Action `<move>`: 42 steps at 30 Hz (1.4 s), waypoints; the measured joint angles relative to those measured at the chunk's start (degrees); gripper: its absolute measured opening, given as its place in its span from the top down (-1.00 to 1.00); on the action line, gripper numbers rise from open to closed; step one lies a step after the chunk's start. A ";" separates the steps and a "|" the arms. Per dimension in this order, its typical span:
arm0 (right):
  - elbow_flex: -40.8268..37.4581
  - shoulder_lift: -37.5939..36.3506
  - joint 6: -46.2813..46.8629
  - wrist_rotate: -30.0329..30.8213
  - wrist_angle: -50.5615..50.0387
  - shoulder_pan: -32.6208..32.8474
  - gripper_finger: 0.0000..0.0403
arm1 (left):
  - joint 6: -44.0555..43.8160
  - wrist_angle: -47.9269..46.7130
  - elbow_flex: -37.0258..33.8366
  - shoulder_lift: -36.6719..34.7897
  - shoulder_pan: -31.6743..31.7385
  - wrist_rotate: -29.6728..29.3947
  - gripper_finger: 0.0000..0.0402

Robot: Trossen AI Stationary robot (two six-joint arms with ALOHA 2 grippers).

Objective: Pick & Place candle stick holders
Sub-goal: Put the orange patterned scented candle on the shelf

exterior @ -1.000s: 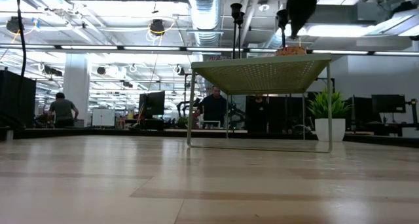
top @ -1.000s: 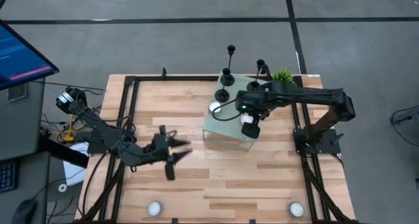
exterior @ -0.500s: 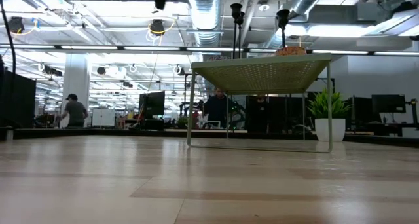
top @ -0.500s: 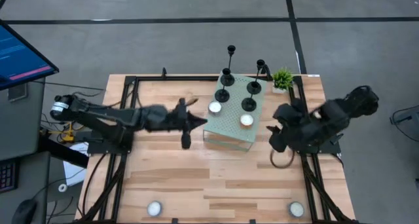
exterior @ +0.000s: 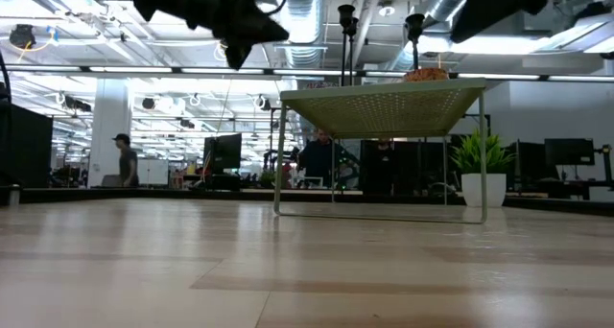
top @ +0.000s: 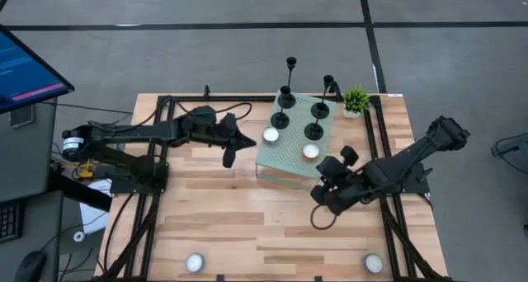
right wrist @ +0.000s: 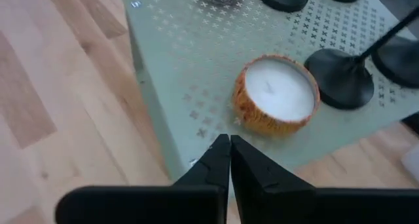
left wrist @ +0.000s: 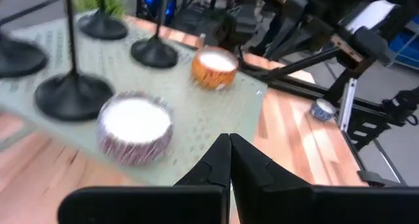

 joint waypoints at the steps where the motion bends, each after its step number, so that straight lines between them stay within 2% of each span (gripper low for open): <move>1: -0.08 0.25 -1.73 -0.24 0.43 -0.88 0.99 | -0.19 -0.08 -0.62 -0.21 0.17 0.00 0.99; 8: -0.11 0.49 -9.50 -4.08 1.41 -5.97 0.99 | 2.02 1.62 -2.65 -0.85 0.14 -0.36 0.99; 16: -0.09 0.36 -10.08 -4.09 0.18 -7.11 1.00 | 5.11 2.86 -2.86 2.46 0.59 -0.69 0.99; 19: -0.09 0.47 -9.41 -4.07 -0.13 -7.01 1.00 | 7.59 2.88 -2.86 3.69 0.55 -5.76 0.99; 23: -0.09 0.47 -9.10 -4.08 -0.13 -6.55 1.00 | 10.78 3.21 -2.86 4.68 1.01 -16.76 0.99; 24: -0.09 0.47 -9.02 -4.09 -0.19 -6.52 1.00 | 10.89 3.31 -2.86 5.17 1.48 -17.99 0.99; 33: -0.09 0.47 -8.13 -4.13 -1.41 -6.52 1.00 | 9.72 12.18 -2.86 12.84 3.41 -15.33 1.00; 42: -0.09 0.49 -8.04 -4.07 -3.59 -6.70 1.00 | 8.83 14.24 -2.86 14.19 2.97 -13.44 1.00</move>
